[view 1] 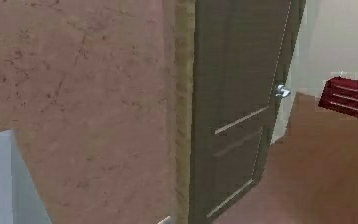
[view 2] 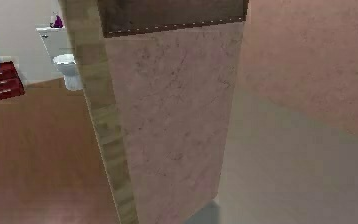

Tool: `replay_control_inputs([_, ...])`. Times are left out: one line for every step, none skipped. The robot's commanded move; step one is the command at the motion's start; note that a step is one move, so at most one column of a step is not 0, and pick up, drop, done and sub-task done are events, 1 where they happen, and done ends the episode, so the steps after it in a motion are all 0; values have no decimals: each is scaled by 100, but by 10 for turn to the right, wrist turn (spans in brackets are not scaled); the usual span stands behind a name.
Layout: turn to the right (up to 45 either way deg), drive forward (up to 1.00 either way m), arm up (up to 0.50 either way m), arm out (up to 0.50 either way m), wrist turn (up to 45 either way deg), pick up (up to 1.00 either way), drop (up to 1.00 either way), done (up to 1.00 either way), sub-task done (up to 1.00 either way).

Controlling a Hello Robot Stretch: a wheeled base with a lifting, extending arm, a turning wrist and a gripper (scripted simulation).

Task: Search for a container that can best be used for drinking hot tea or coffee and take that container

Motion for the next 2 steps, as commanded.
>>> replay_control_inputs([-120,0,0,0,0,0,0,0,0])
replay_control_inputs([0,35,0,0,0,0,0,0,0])
